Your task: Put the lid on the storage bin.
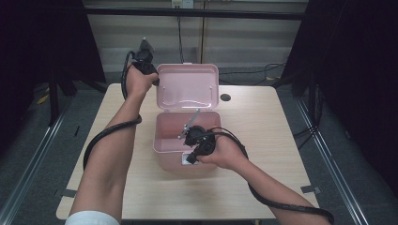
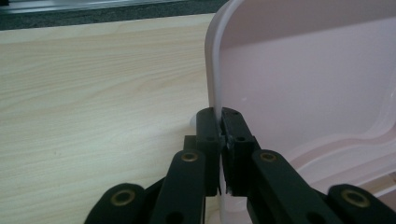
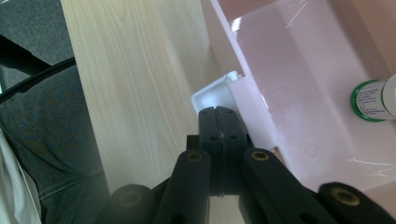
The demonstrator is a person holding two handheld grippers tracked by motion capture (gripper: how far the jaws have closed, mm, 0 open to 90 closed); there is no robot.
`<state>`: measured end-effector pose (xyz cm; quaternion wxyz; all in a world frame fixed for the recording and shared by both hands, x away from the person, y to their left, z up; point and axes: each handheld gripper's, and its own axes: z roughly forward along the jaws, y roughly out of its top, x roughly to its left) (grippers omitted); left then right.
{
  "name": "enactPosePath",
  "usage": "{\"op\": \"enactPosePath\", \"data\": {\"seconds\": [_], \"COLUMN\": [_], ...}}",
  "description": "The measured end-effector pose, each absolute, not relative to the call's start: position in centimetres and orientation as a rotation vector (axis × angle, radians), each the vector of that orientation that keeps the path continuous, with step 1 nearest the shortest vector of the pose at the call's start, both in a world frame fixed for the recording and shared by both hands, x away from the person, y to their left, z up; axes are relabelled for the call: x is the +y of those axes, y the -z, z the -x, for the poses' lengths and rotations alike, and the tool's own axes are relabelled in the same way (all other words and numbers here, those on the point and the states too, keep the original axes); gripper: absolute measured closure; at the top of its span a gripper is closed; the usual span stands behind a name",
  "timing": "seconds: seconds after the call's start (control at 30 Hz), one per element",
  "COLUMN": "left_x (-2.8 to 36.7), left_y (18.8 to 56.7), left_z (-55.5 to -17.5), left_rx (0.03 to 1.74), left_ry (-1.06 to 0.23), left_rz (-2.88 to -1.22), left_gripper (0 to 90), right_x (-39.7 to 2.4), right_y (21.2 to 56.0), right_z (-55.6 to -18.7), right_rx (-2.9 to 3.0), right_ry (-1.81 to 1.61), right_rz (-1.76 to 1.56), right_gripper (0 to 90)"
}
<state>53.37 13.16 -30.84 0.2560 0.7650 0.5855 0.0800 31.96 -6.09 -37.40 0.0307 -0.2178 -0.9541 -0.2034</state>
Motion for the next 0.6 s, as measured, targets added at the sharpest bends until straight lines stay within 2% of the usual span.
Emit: {"op": "enactPosePath", "data": {"seconds": [0.6], "left_x": [13.8], "left_y": [29.2], "left_z": [-52.1], "left_rx": [1.567], "left_ry": [-0.21], "left_rz": [-2.081], "left_gripper": [87.3], "right_x": [-5.8], "right_y": [37.4], "right_z": [-32.2], "right_rx": [-2.938], "right_ry": [0.627], "right_rz": [0.701], "right_gripper": [90.0]}}
